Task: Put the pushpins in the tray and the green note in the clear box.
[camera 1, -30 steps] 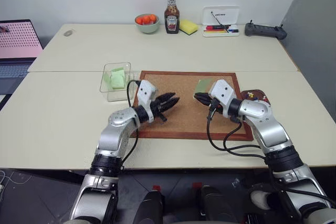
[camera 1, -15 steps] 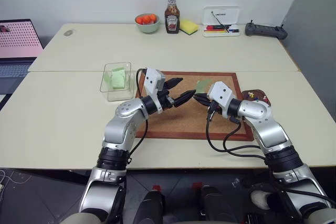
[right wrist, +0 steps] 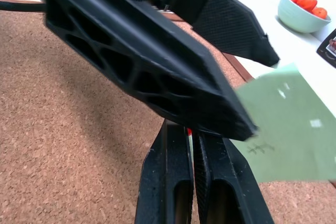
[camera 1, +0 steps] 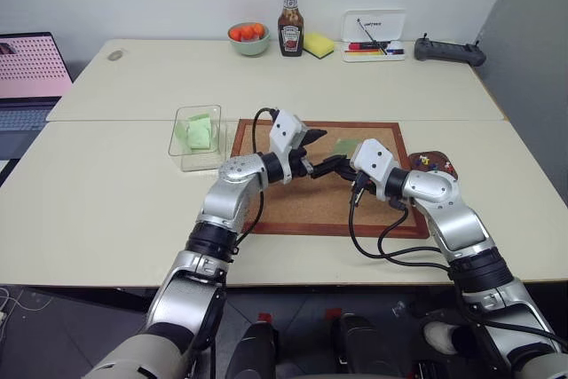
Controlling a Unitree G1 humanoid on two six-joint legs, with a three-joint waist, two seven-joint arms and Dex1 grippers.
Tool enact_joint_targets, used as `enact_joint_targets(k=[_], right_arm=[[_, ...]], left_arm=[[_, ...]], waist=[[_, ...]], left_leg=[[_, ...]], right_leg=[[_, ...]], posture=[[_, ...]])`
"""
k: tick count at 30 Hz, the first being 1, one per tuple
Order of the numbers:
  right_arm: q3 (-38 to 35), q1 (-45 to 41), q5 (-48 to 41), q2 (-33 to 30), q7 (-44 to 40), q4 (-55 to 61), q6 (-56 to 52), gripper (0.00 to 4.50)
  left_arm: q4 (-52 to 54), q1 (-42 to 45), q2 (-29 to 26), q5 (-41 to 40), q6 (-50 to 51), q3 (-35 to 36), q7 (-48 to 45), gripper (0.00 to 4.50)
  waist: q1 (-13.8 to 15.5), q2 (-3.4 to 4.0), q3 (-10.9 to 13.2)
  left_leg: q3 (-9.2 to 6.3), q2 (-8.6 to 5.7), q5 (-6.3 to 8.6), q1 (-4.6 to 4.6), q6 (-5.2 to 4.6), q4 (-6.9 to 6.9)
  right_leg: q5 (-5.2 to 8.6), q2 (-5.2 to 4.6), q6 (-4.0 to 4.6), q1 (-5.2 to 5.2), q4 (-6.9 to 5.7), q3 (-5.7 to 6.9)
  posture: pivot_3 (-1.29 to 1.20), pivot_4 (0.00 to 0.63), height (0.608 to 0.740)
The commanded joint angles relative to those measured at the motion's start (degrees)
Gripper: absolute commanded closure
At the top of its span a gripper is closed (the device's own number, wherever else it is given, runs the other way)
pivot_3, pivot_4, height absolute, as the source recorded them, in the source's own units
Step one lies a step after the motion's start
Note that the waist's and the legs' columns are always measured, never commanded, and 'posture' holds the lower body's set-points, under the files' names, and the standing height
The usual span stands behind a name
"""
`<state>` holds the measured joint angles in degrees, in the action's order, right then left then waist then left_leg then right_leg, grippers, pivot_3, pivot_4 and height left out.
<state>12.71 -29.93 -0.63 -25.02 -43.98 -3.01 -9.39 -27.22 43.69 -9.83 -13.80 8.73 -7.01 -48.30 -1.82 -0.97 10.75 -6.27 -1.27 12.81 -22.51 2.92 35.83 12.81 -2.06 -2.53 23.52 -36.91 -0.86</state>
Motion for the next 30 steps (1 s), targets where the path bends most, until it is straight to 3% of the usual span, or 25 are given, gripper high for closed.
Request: enact_joint_targets(k=[1,2,21,30], right_arm=[[-0.3,-0.3,-0.3,-0.1,-0.2,3.6,0.3,4.5],[-0.3,-0.4,-0.3,-0.1,-0.1,3.6,0.3,4.5],[-0.4,-0.8,0.0,0.1,-0.3,3.3,0.8,4.5],[-1.3,-0.7,-0.5,0.2,-0.1,3.9,1.5,4.5]], left_arm=[[-3.0,2.3,0.7,1.6,-2.6,-1.0,-1.6,0.7],[-3.7,2.4,0.7,1.9,-2.7,-1.3,-2.1,1.02],[-8.8,2.7,0.0,6.1,-6.5,-2.9,-4.4,4.36],[-10.6,2.6,-1.0,7.5,-8.2,-1.3,-2.2,4.43]], waist=[[0.0,0.0,0.0],[0.0,0.0,0.0],[0.0,0.0,0.0],[-0.1,-0.01,0.0]], left_leg=[[0.01,0.0,0.0,0.0,0.0,0.0],[0.0,0.0,0.0,0.0,0.0,0.0],[0.0,0.0,0.0,0.0,0.0,0.0],[0.0,0.0,0.0,0.0,0.0,0.02]], right_leg=[[0.0,0.0,0.0,0.0,0.0,-0.01],[0.0,0.0,0.0,0.0,0.0,0.0],[0.0,0.0,-0.01,0.0,-0.02,0.0],[-0.01,0.0,-0.01,0.01,-0.04,-0.01]], posture=[[0.0,0.15,0.74],[0.0,0.15,0.74],[0.0,0.15,0.74],[0.0,0.15,0.74]])
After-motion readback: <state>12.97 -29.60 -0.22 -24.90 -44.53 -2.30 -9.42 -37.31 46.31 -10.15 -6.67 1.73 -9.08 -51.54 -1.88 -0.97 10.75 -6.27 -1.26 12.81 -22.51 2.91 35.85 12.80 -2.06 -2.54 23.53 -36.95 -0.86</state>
